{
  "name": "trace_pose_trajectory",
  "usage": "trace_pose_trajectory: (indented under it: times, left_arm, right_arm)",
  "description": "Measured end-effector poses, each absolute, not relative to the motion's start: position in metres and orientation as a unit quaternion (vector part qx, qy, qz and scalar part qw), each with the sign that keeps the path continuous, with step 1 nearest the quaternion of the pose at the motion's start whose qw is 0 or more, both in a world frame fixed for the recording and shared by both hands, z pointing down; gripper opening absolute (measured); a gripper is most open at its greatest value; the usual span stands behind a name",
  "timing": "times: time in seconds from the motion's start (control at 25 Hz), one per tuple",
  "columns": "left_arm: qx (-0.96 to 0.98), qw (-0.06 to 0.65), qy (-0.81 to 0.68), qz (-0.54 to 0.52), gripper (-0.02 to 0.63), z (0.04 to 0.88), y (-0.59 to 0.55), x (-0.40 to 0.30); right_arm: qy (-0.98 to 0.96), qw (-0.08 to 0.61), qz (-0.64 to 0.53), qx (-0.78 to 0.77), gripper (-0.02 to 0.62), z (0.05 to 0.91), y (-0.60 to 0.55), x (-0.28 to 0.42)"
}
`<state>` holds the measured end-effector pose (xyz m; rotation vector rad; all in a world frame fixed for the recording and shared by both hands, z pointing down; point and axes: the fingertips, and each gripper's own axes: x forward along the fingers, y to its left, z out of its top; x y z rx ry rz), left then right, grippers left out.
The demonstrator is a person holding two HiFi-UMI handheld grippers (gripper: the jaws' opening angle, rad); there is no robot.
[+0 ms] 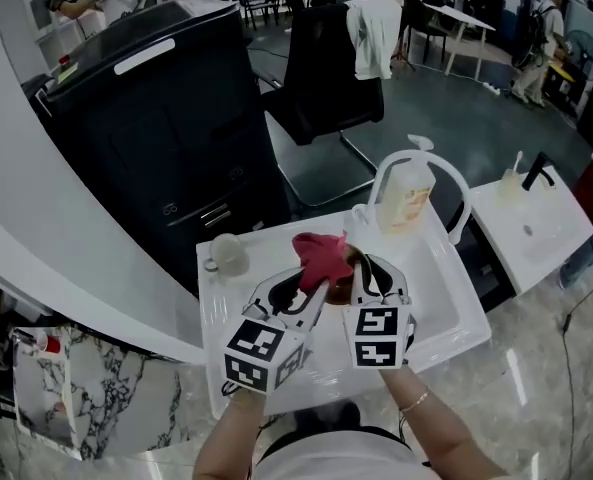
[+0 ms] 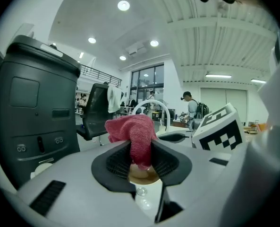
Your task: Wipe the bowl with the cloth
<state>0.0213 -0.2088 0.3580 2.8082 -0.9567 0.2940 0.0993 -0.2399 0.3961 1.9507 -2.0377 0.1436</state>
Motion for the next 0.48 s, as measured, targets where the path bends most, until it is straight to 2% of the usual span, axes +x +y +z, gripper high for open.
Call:
trace_pose_trajectory:
  times: [0.24, 0.48]
  left_arm:
    - [0.941, 0.091, -0.297, 0.132, 0.12, 0.364, -0.211, 0.042]
    - [0.923, 0.137, -0.326, 0.153, 0.12, 0.376, -0.223, 0.038]
  right_arm:
    - [-0.721, 0.178, -0.012, 0.669, 0.012, 0.378, -0.232, 0.089]
    - [-0.721, 0.181, -0.037, 0.667, 0.021, 0.371, -0.226, 0.085]
